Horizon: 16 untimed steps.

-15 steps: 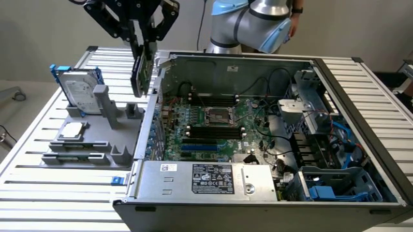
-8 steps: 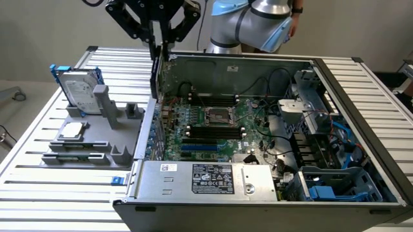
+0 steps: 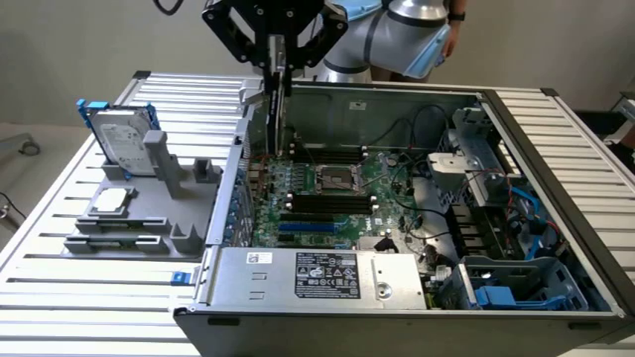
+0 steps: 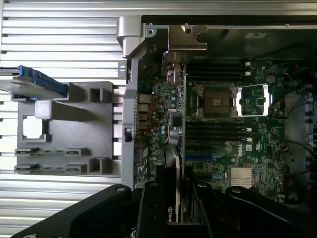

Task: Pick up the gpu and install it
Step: 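Pick up the gpu and move the gpu toward the slot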

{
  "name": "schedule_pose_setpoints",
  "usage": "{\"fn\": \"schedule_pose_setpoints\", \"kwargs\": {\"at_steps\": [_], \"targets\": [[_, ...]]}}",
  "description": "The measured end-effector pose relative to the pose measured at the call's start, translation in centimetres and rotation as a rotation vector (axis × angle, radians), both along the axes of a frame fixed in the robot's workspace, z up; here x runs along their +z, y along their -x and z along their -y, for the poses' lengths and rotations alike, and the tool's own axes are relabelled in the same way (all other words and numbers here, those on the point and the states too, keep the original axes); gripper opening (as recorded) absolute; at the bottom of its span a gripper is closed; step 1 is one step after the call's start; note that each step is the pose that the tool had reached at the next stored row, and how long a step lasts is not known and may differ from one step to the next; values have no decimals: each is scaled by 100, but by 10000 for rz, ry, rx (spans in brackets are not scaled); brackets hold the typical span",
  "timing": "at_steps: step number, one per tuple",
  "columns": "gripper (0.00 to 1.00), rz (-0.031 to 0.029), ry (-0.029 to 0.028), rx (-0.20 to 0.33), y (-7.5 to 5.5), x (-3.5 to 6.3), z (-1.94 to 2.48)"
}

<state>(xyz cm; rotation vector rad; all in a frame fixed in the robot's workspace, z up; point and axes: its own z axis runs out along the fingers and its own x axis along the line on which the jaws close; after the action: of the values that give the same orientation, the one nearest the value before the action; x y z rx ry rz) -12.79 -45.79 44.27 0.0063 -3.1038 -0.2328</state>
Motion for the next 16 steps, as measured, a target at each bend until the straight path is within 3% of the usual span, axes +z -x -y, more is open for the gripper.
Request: {"fn": "schedule_pose_setpoints", "kwargs": {"at_steps": [13, 16], "targets": [[27, -1, -146, 0, -593, -2, 51], [27, -2, -151, 0, -730, -7, 54]]}}
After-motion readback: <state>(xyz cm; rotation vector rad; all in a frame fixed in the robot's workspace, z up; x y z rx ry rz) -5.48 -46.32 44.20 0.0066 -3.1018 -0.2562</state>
